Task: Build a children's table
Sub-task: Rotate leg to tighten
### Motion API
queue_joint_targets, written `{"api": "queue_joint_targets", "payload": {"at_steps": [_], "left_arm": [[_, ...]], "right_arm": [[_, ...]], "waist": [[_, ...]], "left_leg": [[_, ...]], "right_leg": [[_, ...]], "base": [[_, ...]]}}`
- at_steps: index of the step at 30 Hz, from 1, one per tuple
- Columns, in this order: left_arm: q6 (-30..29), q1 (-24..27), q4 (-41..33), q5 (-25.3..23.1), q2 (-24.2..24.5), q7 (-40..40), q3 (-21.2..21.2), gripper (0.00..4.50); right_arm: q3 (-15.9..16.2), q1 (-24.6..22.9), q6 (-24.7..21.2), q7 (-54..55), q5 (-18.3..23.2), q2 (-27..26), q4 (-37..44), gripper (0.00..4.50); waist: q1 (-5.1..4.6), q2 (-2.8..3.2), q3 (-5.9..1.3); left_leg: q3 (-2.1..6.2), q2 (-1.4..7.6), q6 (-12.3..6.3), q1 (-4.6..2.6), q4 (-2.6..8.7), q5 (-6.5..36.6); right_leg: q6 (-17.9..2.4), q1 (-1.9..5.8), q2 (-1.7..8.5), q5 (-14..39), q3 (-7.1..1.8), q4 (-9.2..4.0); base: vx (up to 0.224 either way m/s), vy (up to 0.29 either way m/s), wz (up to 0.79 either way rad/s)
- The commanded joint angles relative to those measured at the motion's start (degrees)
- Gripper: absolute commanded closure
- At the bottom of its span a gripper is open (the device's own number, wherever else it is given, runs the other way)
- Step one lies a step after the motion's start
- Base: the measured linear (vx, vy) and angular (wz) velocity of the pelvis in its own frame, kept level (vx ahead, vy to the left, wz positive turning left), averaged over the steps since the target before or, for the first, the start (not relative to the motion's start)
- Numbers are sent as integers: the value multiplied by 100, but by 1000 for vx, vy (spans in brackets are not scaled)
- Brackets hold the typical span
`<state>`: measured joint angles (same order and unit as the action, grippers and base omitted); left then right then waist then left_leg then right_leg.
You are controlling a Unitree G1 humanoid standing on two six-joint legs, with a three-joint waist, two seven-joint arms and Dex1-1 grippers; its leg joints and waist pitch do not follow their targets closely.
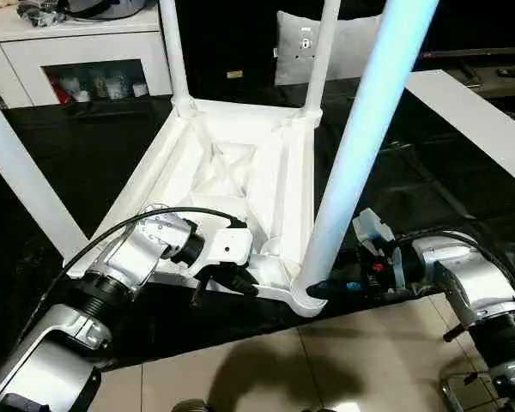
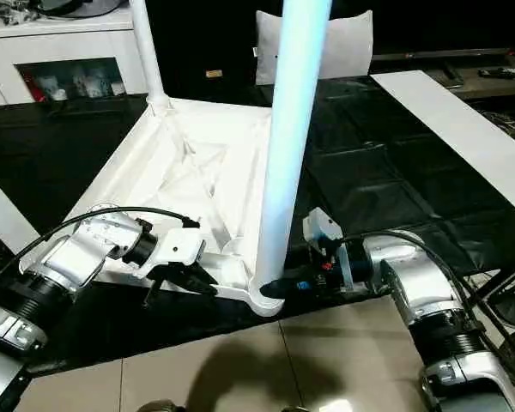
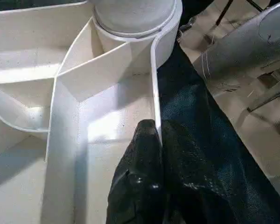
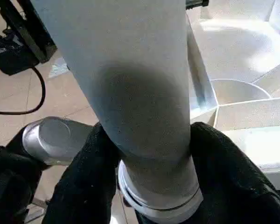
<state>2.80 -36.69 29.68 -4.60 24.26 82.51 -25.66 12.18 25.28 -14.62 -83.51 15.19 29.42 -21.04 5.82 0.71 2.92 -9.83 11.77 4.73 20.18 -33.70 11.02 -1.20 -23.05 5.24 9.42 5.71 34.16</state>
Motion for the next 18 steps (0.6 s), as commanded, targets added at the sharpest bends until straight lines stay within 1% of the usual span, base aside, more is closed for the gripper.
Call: {"api": "queue_joint_targets", "payload": {"at_steps": [1, 4, 5, 6, 8, 9, 10, 11, 12, 13, 14, 15, 16, 17, 18], "left_arm": [[151, 19, -55, -16, -86, 260, -266, 450], [-16, 63, -103, 93, -135, 241, -188, 450], [-201, 101, -190, 168, -189, 214, -148, 450], [-227, 106, -203, 178, -196, 210, -144, 450], [-384, 136, -261, 193, -263, 102, -119, 450], [-619, 169, -316, 199, -369, -66, -92, 450], [-675, 178, -332, 202, -393, -105, -85, 450], [-884, 216, -399, 216, -483, -244, -61, 450], [-1066, 244, -471, 256, -561, -320, -43, 450], [-1277, 273, -560, 296, -656, -425, -22, 450], [-1364, 274, -578, 294, -714, -515, -6, 450], [-1440, 272, -595, 290, -766, -579, -5, 450], [-1440, 272, -595, 290, -766, -579, -5, 450], [-1589, 257, -620, 248, -852, -689, -8, 450], [-1693, 241, -625, 193, -921, -790, -8, 450]], "right_arm": [[59, 123, -37, -66, 58, 4, -7, 245], [-25, 18, -215, -53, 212, -71, 139, 248], [-38, -84, -303, 29, 250, -116, 260, 248], [-38, -98, -315, 44, 252, -121, 273, 248], [-17, -178, -320, 247, 167, -175, 322, 248], [-19, -219, -365, 674, 5, -303, 281, 249], [-29, -219, -385, 792, -30, -344, 258, 249], [-70, -217, -469, 1233, -156, -497, 169, 249], [-152, -182, -595, 1618, -199, -660, 80, 249], [-263, -138, -757, 2066, -222, -862, -2, 250], [-319, -107, -863, 2275, -222, -963, -33, 251], [-365, -78, -953, 2468, -223, -1066, -50, 252], [-365, -78, -953, 2468, -223, -1066, -50, 252], [-456, -24, -1123, 2782, -203, -1254, -66, 252], [-516, 14, -1228, 3014, -193, -1391, -77, 252]], "waist": [[-20, -31, -408], [-21, -14, -409], [-20, -20, -407], [-16, -30, -410], [-14, -27, -407], [-21, -27, -404], [-25, -31, -393], [-36, -12, -364], [-65, -17, -334], [-91, -15, -327], [-151, -25, -314], [-206, -20, -309], [-243, -25, -305], [-313, -25, -305], [-384, -32, -291]], "left_leg": [[-7, 161, -362, -1, 356, 926], [-8, 160, -368, -2, 354, 913], [-11, 160, -365, -3, 355, 909], [-8, 163, -368, -1, 355, 878], [-5, 162, -361, 0, 356, 887], [-11, 159, -352, -4, 359, 911], [-9, 160, -334, -2, 363, 918], [-7, 157, -291, -2, 386, 1078], [0, 132, -209, -24, 398, 1320], [8, 130, -148, -36, 399, 1421], [34, 107, -81, -10, 415, 1527], [59, 90, -30, -4, 424, 1623], [61, 81, -17, -19, 414, 1686], [70, 67, -35, -36, 398, 1795], [81, 51, -57, -6, 396, 1872]], "right_leg": [[-1290, 347, 308, 1226, -287, -356], [-1303, 345, 301, 1190, -287, -353], [-1309, 348, 300, 1171, -289, -351], [-1314, 351, 305, 1145, -290, -345], [-1291, 348, 311, 1209, -287, -351], [-1271, 341, 308, 1277, -288, -364], [-1255, 340, 305, 1307, -290, -361], [-1182, 331, 310, 1616, -282, -400], [-1026, 321, 317, 2182, -260, -474], [-965, 309, 321, 2395, -263, -483], [-815, 324, 325, 2770, -240, -518], [-630, 329, 328, 3100, -210, -572], [-561, 309, 323, 3216, -204, -598], [-489, 290, 317, 3375, -186, -635], [-419, 289, 305, 3496, -165, -659]], "base": [[0, 0, 0], [0, 0, 0], [0, 0, 0], [0, 0, 0], [0, 0, 0], [0, 0, 0], [0, 0, 0], [0, 0, 0], [0, 0, 0], [0, 0, 0], [0, 0, 0], [-51, 4, -10], [-51, 6, -8], [-51, 6, -8], [0, 0, 0]]}}
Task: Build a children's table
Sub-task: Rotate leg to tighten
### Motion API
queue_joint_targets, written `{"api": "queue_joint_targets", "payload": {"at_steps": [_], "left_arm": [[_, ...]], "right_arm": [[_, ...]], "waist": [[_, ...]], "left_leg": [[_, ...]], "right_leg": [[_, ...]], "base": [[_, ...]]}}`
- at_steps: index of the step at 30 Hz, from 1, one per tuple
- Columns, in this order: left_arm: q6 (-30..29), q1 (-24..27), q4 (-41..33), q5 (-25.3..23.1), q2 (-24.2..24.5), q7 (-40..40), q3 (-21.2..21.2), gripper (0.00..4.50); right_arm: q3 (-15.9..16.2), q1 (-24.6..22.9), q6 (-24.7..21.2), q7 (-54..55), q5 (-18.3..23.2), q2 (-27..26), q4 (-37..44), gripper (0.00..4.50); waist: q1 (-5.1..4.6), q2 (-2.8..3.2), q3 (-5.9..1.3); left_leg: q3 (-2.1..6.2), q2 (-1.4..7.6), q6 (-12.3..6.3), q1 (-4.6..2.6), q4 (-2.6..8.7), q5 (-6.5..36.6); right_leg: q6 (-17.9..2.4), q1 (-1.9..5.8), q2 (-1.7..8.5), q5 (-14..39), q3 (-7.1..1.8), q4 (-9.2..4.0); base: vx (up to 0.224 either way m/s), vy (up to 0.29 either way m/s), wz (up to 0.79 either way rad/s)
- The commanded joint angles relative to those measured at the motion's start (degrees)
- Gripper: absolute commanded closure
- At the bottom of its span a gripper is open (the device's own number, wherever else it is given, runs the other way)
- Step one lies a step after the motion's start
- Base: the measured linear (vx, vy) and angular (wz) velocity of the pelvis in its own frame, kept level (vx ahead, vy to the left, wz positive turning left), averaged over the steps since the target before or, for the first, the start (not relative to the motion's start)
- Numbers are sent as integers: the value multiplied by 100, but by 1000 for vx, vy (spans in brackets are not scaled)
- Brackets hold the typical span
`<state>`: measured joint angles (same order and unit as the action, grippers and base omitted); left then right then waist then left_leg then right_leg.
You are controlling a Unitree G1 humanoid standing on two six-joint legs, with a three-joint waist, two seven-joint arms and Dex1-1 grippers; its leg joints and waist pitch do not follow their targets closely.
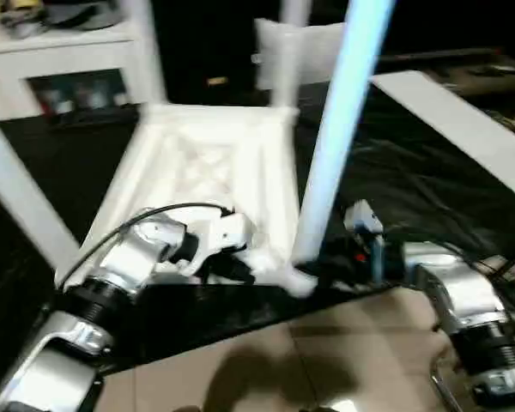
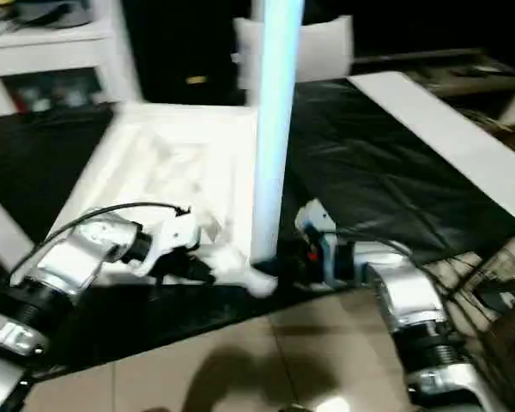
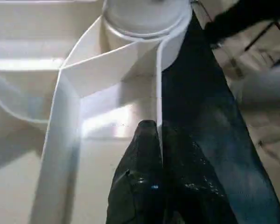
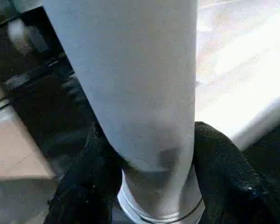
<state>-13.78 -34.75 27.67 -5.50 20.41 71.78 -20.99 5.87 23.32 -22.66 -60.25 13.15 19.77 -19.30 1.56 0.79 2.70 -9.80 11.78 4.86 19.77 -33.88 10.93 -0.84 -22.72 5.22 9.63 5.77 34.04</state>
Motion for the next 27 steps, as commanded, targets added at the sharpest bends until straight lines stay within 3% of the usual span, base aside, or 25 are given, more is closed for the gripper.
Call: {"api": "queue_joint_targets", "payload": {"at_steps": [1, 4, 5, 6, 7, 8, 9, 10, 11, 12, 13, 14, 15, 16, 17, 18, 19, 20, 22, 23, 24, 26, 27], "left_arm": [[-107, -7, -349, 208, -637, 116, -469, 450], [-260, -178, -121, 16, -911, -395, -431, 450], [-305, -255, -22, -73, -1021, -643, -418, 450], [-277, -360, 152, -206, -1126, -921, -421, 450], [-259, -412, 241, -281, -1174, -1051, -423, 450], [-154, -535, 465, -499, -1231, -1350, -467, 450], [-154, -535, 465, -499, -1231, -1350, -467, 450], [-151, -584, 551, -562, -1261, -1481, -459, 450], [-157, -645, 648, -586, -1298, -1614, -410, 450], [-178, -668, 682, -593, -1321, -1675, -380, 450], [-198, -691, 711, -598, -1333, -1723, -343, 450], [-197, -705, 736, -621, -1314, -1743, -302, 450], [-179, -701, 739, -627, -1279, -1728, -287, 450], [-166, -695, 740, -629, -1255, -1718, -281, 450], [-106, -688, 763, -638, -1205, -1690, -268, 450], [-36, -673, 778, -643, -1145, -1641, -262, 450], [24, -672, 812, -655, -1114, -1615, -253, 450], [153, -639, 826, -652, -1022, -1505, -262, 450], [183, -622, 833, -651, -982, -1484, -257, 450], [281, -571, 819, -641, -889, -1392, -254, 450], [321, -542, 809, -639, -833, -1329, -256, 450], [438, -504, 794, -633, -758, -1218, -277, 450], [609, -453, 775, -627, -634, -1030, -322, 450]], "right_arm": [[26, 278, -461, 1006, 11, -608, -323, 252], [-204, 460, -453, 1884, -91, -1080, -545, 252], [-339, 546, -445, 2335, -156, -1298, -658, 252], [-530, 679, -501, 2822, -133, -1530, -858, 252], [-624, 748, -550, 3041, -100, -1636, -959, 252], [-802, 842, -429, 3204, 99, -1864, -1095, 217], [-802, 842, -429, 3204, 99, -1864, -1095, 196], [-795, 851, -329, 3197, 109, -1929, -1082, 182], [-773, 840, -243, 3133, 126, -1998, -1040, 178], [-763, 833, -219, 3114, 116, -2031, -1012, 170], [-680, 795, -127, 3043, 29, -2018, -959, 157], [-541, 715, 48, 2961, -187, -1923, -910, 144], [-494, 661, 138, 2901, -266, -1850, -882, 137], [-476, 627, 187, 2870, -303, -1808, -867, 130], [-468, 576, 292, 2790, -339, -1708, -845, 130], [-476, 519, 375, 2695, -352, -1589, -809, 103], [-483, 488, 438, 2647, -361, -1514, -799, 103], [-471, 370, 557, 2359, -342, -1304, -682, 96], [-474, 305, 581, 2204, -312, -1202, -592, 90], [-483, 163, 659, 1842, -236, -976, -388, 77], [-483, 93, 709, 1633, -195, -847, -284, 64], [-464, 25, 783, 1419, -180, -697, -192, 47], [-428, -60, 894, 1094, -160, -472, -83, 39]], "waist": [[6, -54, -260], [-173, -17, -246], [-240, 45, -253], [-329, 58, -272], [-358, 105, -232], [-455, 153, -202], [-448, 272, -171], [-381, 306, -113], [-178, 262, -103], [-184, -93, -182], [-139, -145, -144], [1, -213, -208], [93, -188, -243], [151, -91, -240], [149, -82, -248], [149, -11, -300], [150, -12, -310], [136, -6, -289], [119, -25, -272], [133, 20, -313], [145, 24, -353], [178, 6, -353], [194, 26, -351]], "left_leg": [[82, 47, -73, 42, 413, 1928], [131, -3, -12, 16, 354, 2265], [159, 15, -11, -29, 353, 2419], [230, 35, 6, 58, 387, 2515], [264, 70, 15, 50, 422, 2758], [329, 145, 31, -33, 465, 3367], [446, 378, 46, 37, 736, 4208], [489, 559, 107, 260, 1064, 4788], [335, 594, 13, 210, 1259, 5068], [214, 148, 91, -251, 659, 4178], [121, -153, 157, -483, 171, 3279], [126, -273, -171, -196, -255, 1223], [186, -151, -215, 79, 34, 857], [207, -63, -175, 137, 261, 791], [207, -21, -139, 85, 318, 912], [203, 42, -126, -2, 372, 973], [195, 54, -150, 17, 399, 942], [184, 106, -195, 27, 450, 1298], [167, 90, -214, 32, 454, 1678], [165, 104, -219, 30, 459, 1670], [157, 126, -290, 59, 458, 1376], [131, 138, -410, 69, 439, 1102], [126, 129, -429, 75, 430, 1033]], "right_leg": [[-404, 252, 306, 3578, -156, -667], [-120, 209, 309, 4110, -8, -789], [-111, 205, 317, 4043, 69, -849], [-123, 306, 325, 3762, 142, -827], [-87, 297, 298, 3778, 216, -858], [25, 339, 268, 3658, 399, -924], [-175, 549, 233, 2693, 338, -518], [-327, 761, 182, 1907, 237, 127], [-372, 630, 119, 950, -36, 462], [-288, 199, 299, 2960, -288, -265], [-120, -142, 463, 4701, -144, -815], [286, 114, 765, 6168, -200, -1026], [221, 373, 767, 5468, -278, -815], [181, 330, 519, 4603, -121, -761], [92, 284, 452, 4178, -125, -738], [-297, 269, 387, 3219, -151, -656], [-471, 294, 354, 2796, -157, -603], [-778, 283, 319, 2410, -171, -547], [-803, 280, 307, 2556, -174, -550], [-869, 294, 337, 2386, -199, -536], [-986, 336, 338, 1808, -222, -479], [-1195, 335, 333, 1237, -239, -429], [-1263, 356, 342, 1169, -239, -418]], "base": [[0, 0, 0], [0, 0, 0], [0, 0, 0], [0, 0, 0], [-52, 32, -16], [-52, 32, -16], [-68, 34, -8], [-84, 2, 3], [-84, 2, 3], [16, -66, 8], [32, -92, -6], [32, -92, -6], [48, -39, -27], [91, -15, -22], [91, -15, -22], [0, 0, 0], [0, 0, 0], [0, 0, 0], [0, 0, 0], [0, 0, 0], [57, 33, 2], [54, 20, 3], [0, 0, 0]]}}
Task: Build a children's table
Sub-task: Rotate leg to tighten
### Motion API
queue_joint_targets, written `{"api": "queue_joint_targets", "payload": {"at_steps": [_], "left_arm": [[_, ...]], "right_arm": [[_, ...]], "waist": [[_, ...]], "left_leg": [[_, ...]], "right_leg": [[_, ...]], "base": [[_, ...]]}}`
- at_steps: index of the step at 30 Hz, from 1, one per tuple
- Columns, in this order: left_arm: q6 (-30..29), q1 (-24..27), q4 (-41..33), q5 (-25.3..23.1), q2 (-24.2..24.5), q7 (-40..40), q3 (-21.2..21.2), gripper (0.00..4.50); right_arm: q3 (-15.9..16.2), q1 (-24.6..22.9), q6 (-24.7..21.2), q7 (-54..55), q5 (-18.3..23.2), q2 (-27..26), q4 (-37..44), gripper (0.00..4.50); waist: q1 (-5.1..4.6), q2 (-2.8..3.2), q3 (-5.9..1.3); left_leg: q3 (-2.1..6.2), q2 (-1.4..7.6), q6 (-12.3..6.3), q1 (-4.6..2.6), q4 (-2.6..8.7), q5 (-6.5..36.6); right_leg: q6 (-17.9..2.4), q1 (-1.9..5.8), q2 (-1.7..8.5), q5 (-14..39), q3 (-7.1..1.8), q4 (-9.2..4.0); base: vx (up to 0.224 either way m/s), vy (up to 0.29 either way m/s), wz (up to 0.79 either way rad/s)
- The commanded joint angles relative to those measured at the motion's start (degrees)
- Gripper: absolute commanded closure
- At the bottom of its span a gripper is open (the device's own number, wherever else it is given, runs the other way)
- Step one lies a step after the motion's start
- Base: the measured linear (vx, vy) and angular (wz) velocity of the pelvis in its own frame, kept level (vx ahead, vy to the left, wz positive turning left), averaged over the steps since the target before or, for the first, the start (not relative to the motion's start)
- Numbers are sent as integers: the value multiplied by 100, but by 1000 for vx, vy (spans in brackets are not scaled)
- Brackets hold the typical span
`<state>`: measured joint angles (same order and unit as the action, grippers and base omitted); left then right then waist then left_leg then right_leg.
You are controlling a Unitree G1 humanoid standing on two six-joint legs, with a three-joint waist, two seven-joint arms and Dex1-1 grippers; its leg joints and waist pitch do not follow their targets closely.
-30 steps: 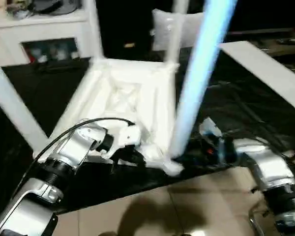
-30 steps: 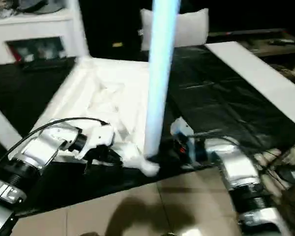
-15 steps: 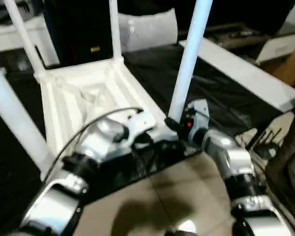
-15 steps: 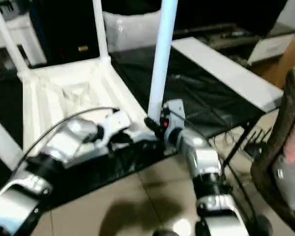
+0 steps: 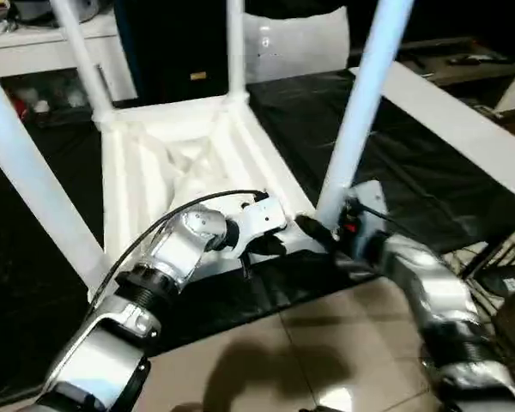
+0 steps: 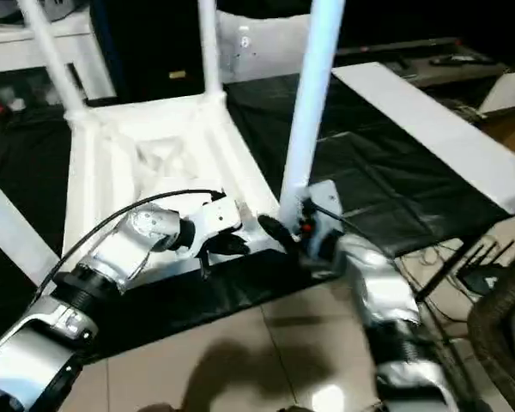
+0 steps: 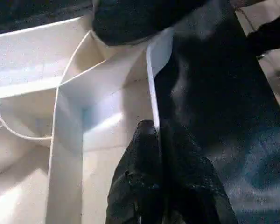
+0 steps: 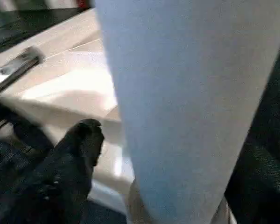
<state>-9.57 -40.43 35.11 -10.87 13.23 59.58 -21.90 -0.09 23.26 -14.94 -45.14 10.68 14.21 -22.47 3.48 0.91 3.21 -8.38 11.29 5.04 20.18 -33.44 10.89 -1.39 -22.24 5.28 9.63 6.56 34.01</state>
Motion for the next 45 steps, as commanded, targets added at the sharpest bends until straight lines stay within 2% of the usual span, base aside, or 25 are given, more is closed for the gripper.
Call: {"api": "queue_joint_targets", "payload": {"at_steps": [1, 2, 4, 6, 7, 8, 10, 12, 13, 14, 16, 17, 18, 21, 22, 27, 28, 29, 32, 33, 36, 41, 42, 44, 45], "left_arm": [[304, 140, 15, -89, 161, 314, -267, 450], [536, 191, -33, -84, 341, 600, -355, 450], [823, 216, -42, -63, 467, 827, -419, 450], [1027, 239, -59, -8, 535, 1014, -447, 450], [1231, 283, -131, 78, 644, 1311, -490, 450], [1317, 292, -149, 109, 679, 1419, -509, 450], [1406, 295, -173, 135, 718, 1556, -549, 450], [1467, 300, -190, 149, 751, 1655, -589, 450], [1590, 313, -227, 160, 820, 1837, -670, 450], [1666, 321, -252, 158, 868, 1950, -726, 450], [1806, 326, -250, 160, 913, 2073, -771, 450], [1839, 330, -253, 149, 922, 2084, -782, 450], [1869, 342, -261, 148, 927, 2112, -779, 450], [1891, 369, -299, 163, 937, 2168, -774, 450], [1893, 370, -303, 166, 938, 2175, -774, 450], [1966, 363, -303, 184, 963, 2215, -796, 450], [1977, 358, -293, 186, 967, 2216, -799, 450], [1988, 354, -282, 184, 969, 2217, -799, 450], [1997, 351, -274, 161, 970, 2232, -790, 450], [1999, 353, -272, 156, 972, 2233, -788, 450], [1996, 354, -256, 165, 973, 2230, -781, 450], [1515, 414, -376, 484, 860, 2336, -613, 450], [1206, 452, -495, 527, 837, 2308, -575, 450], [981, 472, -561, 512, 817, 2228, -555, 450], [839, 487, -599, 500, 785, 2133, -531, 450]], "right_arm": [[185, -85, 151, -591, 104, 206, 282, 39], [253, -118, 106, -1012, 167, 489, 380, 27], [343, -137, 56, -1397, 231, 720, 457, 14], [424, -151, 93, -1653, 222, 860, 512, 14], [561, -160, 159, -2095, 210, 1080, 586, 14], [614, -155, 219, -2274, 202, 1169, 596, 14], [688, -105, 292, -2552, 204, 1289, 566, 14], [738, -58, 309, -2735, 226, 1367, 530, 49], [831, 21, 301, -2983, 242, 1465, 456, 49], [911, 70, 305, -3159, 234, 1528, 404, 49], [1002, 117, 270, -3387, 245, 1602, 379, 68], [1043, 134, 269, -3477, 245, 1621, 375, 92], [1099, 151, 240, -3575, 251, 1651, 366, 92], [1181, 185, 238, -3730, 244, 1685, 310, 97], [1185, 189, 237, -3739, 245, 1684, 302, 118], [1260, 247, 254, -3847, 259, 1649, 211, 147], [1266, 251, 239, -3869, 265, 1642, 211, 168], [1272, 253, 235, -3885, 265, 1633, 209, 178], [1294, 259, 244, -3915, 273, 1619, 184, 202], [1296, 254, 239, -3916, 280, 1611, 188, 212], [1292, 236, 215, -3938, 300, 1592, 197, 236], [1207, 153, 130, -3829, 421, 1486, 292, 250], [1097, 142, 18, -3570, 496, 1337, 328, 251], [1050, 134, -37, -3366, 500, 1234, 352, 251], [1029, 129, -112, -3174, 478, 1148, 367, 251]], "waist": [[6, 3, -406], [24, -5, -411], [28, -9, -408], [43, -12, -389], [56, -6, -383], [56, -32, -383], [86, -22, -380], [126, -22, -374], [167, -44, -385], [173, -72, -384], [188, -59, -382], [198, -81, -388], [213, -72, -390], [228, -79, -392], [234, -73, -394], [260, -80, -406], [262, -81, -409], [272, -53, -412], [273, -70, -416], [273, -49, -415], [279, -55, -415], [275, -50, -413], [270, -56, -415], [265, -33, -413], [249, -53, -409]], "left_leg": [[-26, 173, -471, 41, 379, 1022], [-34, 175, -516, 44, 372, 966], [-40, 175, -568, 52, 370, 920], [-51, 183, -540, 44, 376, 1024], [-52, 188, -521, 31, 382, 1108], [-60, 194, -514, 32, 381, 1114], [-64, 202, -486, 26, 384, 1133], [-71, 215, -467, 3, 391, 1171], [-76, 222, -458, -16, 386, 1134], [-83, 221, -470, 2, 387, 1083], [-83, 221, -479, 6, 385, 1052], [-92, 220, -487, 8, 375, 1010], [-92, 221, -491, 7, 374, 987], [-99, 226, -478, 5, 373, 925], [-101, 228, -474, 1, 371, 918], [-112, 228, -462, 3, 361, 852], [-114, 228, -464, 3, 359, 834], [-114, 226, -465, 0, 355, 822], [-125, 225, -464, 1, 350, 799], [-125, 230, -457, -4, 353, 819], [-129, 229, -437, -13, 352, 872], [-134, 226, -421, -5, 352, 873], [-134, 224, -419, 0, 351, 856], [-129, 228, -405, -1, 352, 849], [-133, 228, -388, 0, 359, 861]], "right_leg": [[-1210, 314, 340, 1152, -321, -422], [-1241, 327, 341, 1069, -328, -404], [-1264, 336, 343, 1034, -326, -397], [-1219, 333, 350, 1295, -324, -419], [-1194, 324, 344, 1459, -314, -440], [-1174, 325, 350, 1501, -322, -444], [-1164, 307, 355, 1612, -327, -442], [-1152, 290, 351, 1687, -331, -446], [-1160, 281, 359, 1655, -339, -435], [-1171, 290, 353, 1587, -342, -423], [-1163, 292, 355, 1606, -341, -413], [-1156, 293, 357, 1576, -349, -409], [-1157, 291, 361, 1579, -347, -407], [-1151, 290, 363, 1581, -346, -401], [-1153, 284, 361, 1569, -345, -400], [-1148, 286, 353, 1500, -345, -382], [-1151, 288, 352, 1464, -346, -377], [-1157, 286, 353, 1430, -346, -371], [-1173, 288, 349, 1371, -345, -370], [-1185, 284, 345, 1359, -344, -370], [-1182, 283, 348, 1404, -345, -376], [-1202, 293, 348, 1418, -343, -366], [-1203, 296, 346, 1410, -342, -368], [-1216, 291, 345, 1379, -341, -363], [-1208, 294, 341, 1399, -343, -363]], "base": [[0, 0, 0], [0, 0, 0], [0, 0, 0], [0, 0, 0], [0, 0, 0], [0, 0, 0], [0, 0, 0], [0, 0, 0], [0, 0, 0], [0, 0, 0], [0, 0, 0], [0, 0, 0], [0, 0, 0], [0, 0, 0], [0, 0, 0], [0, 0, 0], [0, 0, 0], [0, 0, 0], [0, 0, 0], [0, 0, 0], [0, 0, 0], [0, 0, 0], [0, 0, 0], [0, 0, 0], [0, 0, 0]]}}
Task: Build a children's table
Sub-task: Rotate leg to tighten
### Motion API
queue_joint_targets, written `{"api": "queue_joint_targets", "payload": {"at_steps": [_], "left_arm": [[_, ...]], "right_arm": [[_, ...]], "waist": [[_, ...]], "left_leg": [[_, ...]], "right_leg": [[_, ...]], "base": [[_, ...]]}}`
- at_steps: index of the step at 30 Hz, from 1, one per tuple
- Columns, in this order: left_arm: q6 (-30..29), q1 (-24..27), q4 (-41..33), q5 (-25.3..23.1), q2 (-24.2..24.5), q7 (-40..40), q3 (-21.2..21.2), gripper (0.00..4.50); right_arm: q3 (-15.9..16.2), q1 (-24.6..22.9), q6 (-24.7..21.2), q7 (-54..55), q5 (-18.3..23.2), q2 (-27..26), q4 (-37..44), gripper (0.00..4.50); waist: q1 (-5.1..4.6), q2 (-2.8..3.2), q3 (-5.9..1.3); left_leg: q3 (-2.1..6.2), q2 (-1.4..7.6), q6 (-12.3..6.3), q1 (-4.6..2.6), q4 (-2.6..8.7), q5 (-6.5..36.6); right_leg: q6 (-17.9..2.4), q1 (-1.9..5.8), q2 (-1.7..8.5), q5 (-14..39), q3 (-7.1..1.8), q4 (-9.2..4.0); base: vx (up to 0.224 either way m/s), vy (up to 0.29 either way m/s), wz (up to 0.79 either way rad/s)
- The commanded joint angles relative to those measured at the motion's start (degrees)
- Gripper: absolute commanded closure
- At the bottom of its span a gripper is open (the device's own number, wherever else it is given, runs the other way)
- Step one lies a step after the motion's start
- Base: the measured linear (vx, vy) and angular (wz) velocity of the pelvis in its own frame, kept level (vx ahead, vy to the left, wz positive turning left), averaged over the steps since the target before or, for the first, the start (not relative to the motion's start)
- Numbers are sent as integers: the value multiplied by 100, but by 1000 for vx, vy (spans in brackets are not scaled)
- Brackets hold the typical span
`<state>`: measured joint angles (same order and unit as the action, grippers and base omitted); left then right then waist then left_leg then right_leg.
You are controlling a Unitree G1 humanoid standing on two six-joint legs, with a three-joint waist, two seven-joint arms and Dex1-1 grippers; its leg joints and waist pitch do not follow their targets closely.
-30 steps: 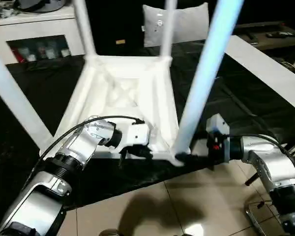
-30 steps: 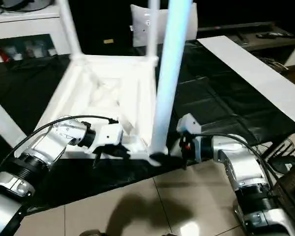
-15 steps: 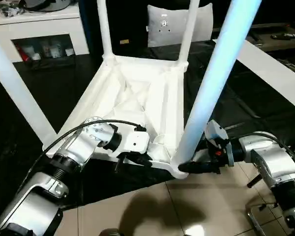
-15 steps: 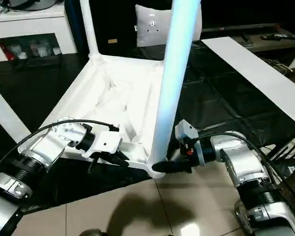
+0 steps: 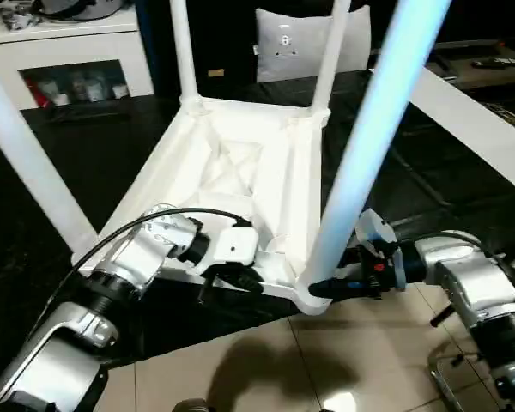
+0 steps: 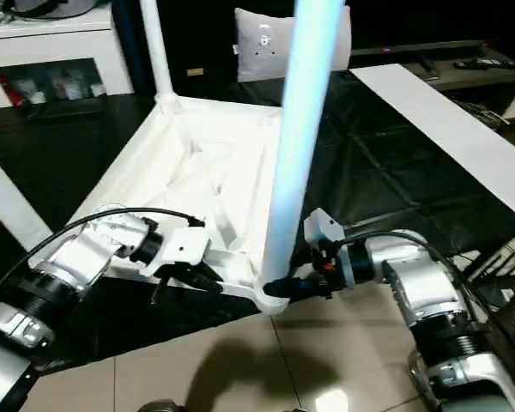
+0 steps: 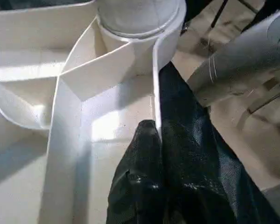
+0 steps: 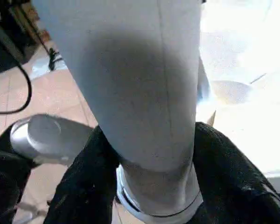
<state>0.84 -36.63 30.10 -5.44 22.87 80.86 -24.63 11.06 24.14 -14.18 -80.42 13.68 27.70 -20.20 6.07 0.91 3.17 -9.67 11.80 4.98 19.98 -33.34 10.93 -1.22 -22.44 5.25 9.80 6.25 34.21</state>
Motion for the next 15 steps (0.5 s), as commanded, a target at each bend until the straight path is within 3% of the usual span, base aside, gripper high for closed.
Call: {"api": "queue_joint_targets", "payload": {"at_steps": [1, 4, 6, 7, 9, 10, 11, 12, 13, 15], "left_arm": [[-311, 119, -125, -54, -208, -80, -235, 450], [-753, 188, -280, 48, -410, -417, -98, 450], [-1193, 252, -492, 56, -604, -799, -22, 450], [-1385, 251, -543, 28, -697, -973, 3, 450], [-1772, 211, -620, -21, -1003, -1455, 106, 450], [-1772, 211, -620, -21, -1003, -1455, 106, 450], [-2032, 138, -604, -51, -1319, -1893, 220, 450], [-2041, 130, -596, -57, -1342, -1926, 227, 450], [-2118, 53, -514, -101, -1559, -2208, 284, 450], [-2119, 14, -463, -108, -1631, -2283, 302, 450]], "right_arm": [[-99, 36, -252, 514, 153, -270, 153, 251], [-135, 99, -262, 1482, -182, -661, -5, 252], [-244, 244, -506, 2502, -421, -1101, -264, 253], [-282, 295, -630, 2737, -425, -1246, -334, 253], [-358, 429, -754, 3285, -450, -1620, -503, 254], [-358, 429, -754, 3285, -450, -1620, -503, 254], [-484, 638, -733, 4045, -589, -1941, -844, 254], [-497, 657, -722, 4106, -598, -1965, -880, 254], [-614, 831, -589, 4617, -674, -2167, -1202, 254], [-646, 886, -478, 4755, -703, -2219, -1310, 254]], "waist": [[-15, -50, -393], [-112, -43, -340], [-240, -56, -288], [-326, -47, -277], [-443, -29, -279], [-473, -11, -278], [-541, 21, -285], [-634, 26, -286], [-659, 14, -288], [-753, 37, -286]], "left_leg": [[-2, 166, -379, 26, 351, 894], [10, 133, -209, 8, 372, 1282], [56, 75, -25, 28, 392, 1596], [82, 52, 37, -10, 374, 1818], [103, 36, 26, -16, 357, 2035], [120, 46, 20, -25, 360, 2105], [153, 56, 11, -37, 367, 2282], [180, 69, 11, -50, 377, 2443], [200, 72, 16, -43, 376, 2507], [198, 35, -75, -106, 337, 2717]], "right_leg": [[-1204, 312, 341, 1473, -307, -396], [-957, 279, 345, 2328, -292, -487], [-557, 281, 345, 3265, -218, -587], [-372, 249, 343, 3683, -164, -662], [-200, 253, 334, 3864, -104, -740], [-208, 246, 340, 3839, -75, -751], [-194, 260, 336, 3771, -16, -786], [-268, 251, 329, 3579, 20, -793], [-282, 258, 339, 3555, 36, -798], [-267, 230, 337, 3551, 92, -870]], "base": [[0, 0, 0], [0, 0, 0], [-27, -3, -6], [-56, 6, -14], [-28, 3, -7], [0, 0, 0], [0, 0, 0], [0, 0, 0], [0, 0, 0], [0, 0, 0]]}}
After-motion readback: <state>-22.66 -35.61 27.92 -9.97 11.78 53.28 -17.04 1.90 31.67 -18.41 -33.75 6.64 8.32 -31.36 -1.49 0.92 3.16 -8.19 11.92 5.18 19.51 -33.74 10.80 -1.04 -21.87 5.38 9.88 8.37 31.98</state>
